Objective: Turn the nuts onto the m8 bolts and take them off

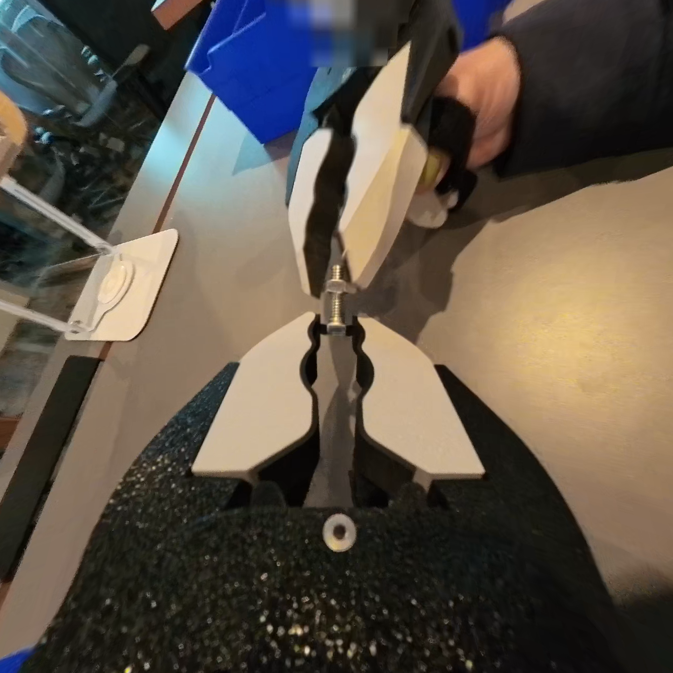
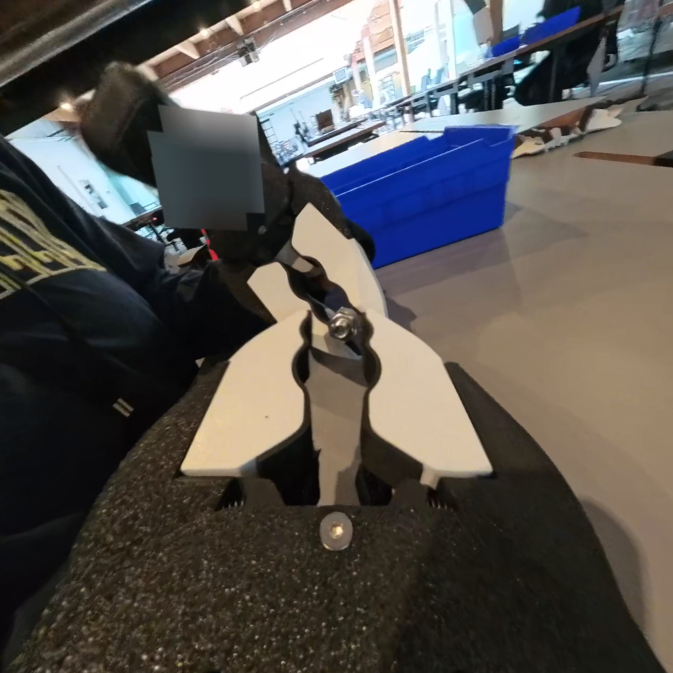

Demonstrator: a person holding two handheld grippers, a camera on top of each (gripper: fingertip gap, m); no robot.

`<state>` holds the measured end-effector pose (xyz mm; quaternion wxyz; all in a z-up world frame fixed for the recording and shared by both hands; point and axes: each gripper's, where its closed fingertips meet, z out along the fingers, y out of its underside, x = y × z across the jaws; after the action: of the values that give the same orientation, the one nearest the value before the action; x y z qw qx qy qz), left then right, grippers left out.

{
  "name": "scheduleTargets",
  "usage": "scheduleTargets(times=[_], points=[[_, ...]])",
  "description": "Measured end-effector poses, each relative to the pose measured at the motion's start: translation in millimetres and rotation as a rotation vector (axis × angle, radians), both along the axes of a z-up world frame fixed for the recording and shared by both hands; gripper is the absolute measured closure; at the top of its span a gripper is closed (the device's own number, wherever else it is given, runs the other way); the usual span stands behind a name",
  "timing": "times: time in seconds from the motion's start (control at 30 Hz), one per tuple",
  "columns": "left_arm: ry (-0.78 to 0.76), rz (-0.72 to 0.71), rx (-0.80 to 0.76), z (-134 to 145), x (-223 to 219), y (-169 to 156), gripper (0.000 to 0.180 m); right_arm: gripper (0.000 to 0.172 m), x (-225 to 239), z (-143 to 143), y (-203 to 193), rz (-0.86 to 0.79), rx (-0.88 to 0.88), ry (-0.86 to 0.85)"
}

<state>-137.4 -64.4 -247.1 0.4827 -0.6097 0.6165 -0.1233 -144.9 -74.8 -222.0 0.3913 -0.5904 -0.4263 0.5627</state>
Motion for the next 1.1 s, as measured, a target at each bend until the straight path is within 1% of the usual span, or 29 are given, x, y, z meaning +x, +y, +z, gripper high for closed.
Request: scheduleTargets(times=[0.03, 0.07, 0.2, 0.27, 0.33, 0.53, 0.7, 0.9, 1.1], points=[[0.018, 0.021, 0.034, -2.1, -3.5, 4.4, 0.165, 0.14, 2.8, -1.6, 3.9, -0.024, -0.015, -0.016], [0.03, 0.025, 0.057, -4.5, -5.7, 6.2, 0.165, 0.136, 5.3, -4.6, 5.8, -0.033, -0.031, -0.039], [0.058, 0.021, 0.07, -18.1, -8.3, 7.4, 0.165, 0.135, 4.0, -22.2, 0.1, 0.007, -0.073, -0.16], [0.081, 0.028, 0.044, -27.2, -9.4, 8.3, 0.165, 0.135, 0.9, -33.5, -3.8, 0.022, -0.066, -0.24], [0.077, 0.022, 0.007, -31.0, -8.4, 6.7, 0.165, 0.135, -1.4, -39.6, -5.2, 0.021, -0.042, -0.283], [0.072, 0.005, -0.065, -42.1, -5.8, 3.8, 0.165, 0.137, -2.8, -44.1, -6.0, 0.025, -0.041, -0.307], [0.112, -0.022, -0.116, -58.1, -3.3, -0.8, 0.165, 0.139, -3.7, -47.1, -7.4, 0.031, -0.036, -0.329], [0.053, -0.032, -0.185, -58.4, -1.4, -2.5, 0.165, 0.138, 5.4, -56.8, -0.9, -0.013, -0.029, -0.401], [0.052, -0.035, -0.187, -58.3, -1.6, -2.7, 0.165, 0.14, 5.7, -66.1, -6.8, 0.025, -0.051, -0.46]])
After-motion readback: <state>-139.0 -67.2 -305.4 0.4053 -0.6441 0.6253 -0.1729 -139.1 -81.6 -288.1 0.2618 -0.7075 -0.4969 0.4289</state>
